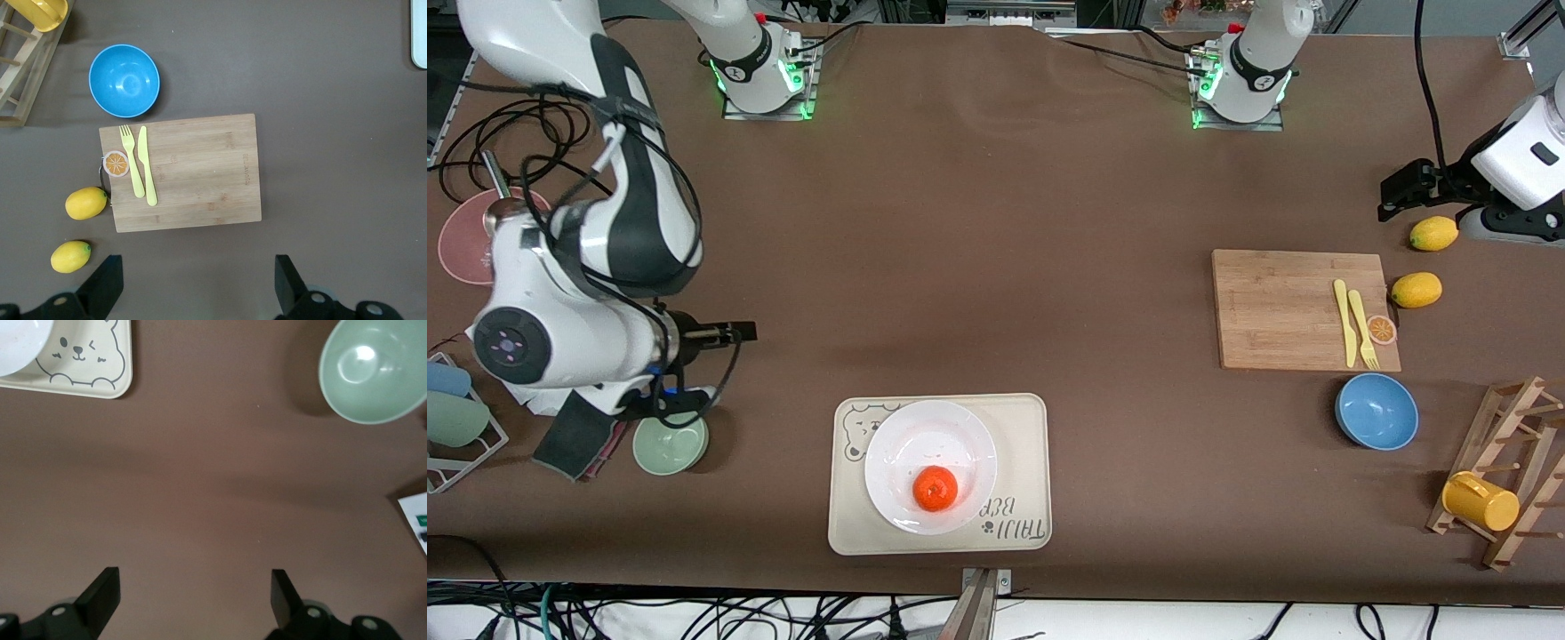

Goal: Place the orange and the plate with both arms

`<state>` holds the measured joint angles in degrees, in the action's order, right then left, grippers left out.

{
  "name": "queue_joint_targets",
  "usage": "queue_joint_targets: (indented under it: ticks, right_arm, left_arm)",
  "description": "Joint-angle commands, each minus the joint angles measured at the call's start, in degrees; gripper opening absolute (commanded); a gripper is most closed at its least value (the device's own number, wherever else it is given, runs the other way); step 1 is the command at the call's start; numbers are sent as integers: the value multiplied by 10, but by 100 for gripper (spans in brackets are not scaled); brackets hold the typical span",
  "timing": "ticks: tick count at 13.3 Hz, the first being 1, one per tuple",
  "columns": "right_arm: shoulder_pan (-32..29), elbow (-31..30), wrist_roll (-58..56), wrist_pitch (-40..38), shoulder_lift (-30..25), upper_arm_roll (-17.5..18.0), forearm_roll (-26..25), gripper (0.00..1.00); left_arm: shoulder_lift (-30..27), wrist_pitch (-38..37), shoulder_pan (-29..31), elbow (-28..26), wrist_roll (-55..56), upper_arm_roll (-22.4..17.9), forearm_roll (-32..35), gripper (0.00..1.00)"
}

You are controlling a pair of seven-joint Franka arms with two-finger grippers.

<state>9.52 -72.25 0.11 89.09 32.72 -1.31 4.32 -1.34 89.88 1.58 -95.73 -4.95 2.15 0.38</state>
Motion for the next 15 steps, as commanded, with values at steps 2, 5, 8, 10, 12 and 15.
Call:
queue_joint_targets:
  ticks: [2, 5, 8, 10, 12, 15]
  right_arm:
    - [-19, -166, 8, 42, -157, -2, -5, 100]
    - [-23, -215, 0, 48, -236, -16, -9, 100]
    - [-36, -240, -5, -1, -294, -36, -21, 100]
    - [-40, -229, -5, -53, -305, -43, -34, 100]
    - [-38, -222, -5, -78, -306, -42, -56, 100]
    - [-37, -222, 6, -67, -314, -43, -61, 100]
  left_arm:
    - [7, -14, 3, 18, -16, -1, -6, 100]
    - [7, -14, 3, 18, -15, -1, -6, 100]
    - [7, -14, 3, 18, -15, -1, -6, 100]
    - [7, -14, 3, 18, -15, -1, -6, 100]
    - [7, -13, 3, 18, -16, -1, -6, 100]
    - [7, -14, 3, 18, -16, -1, -6, 100]
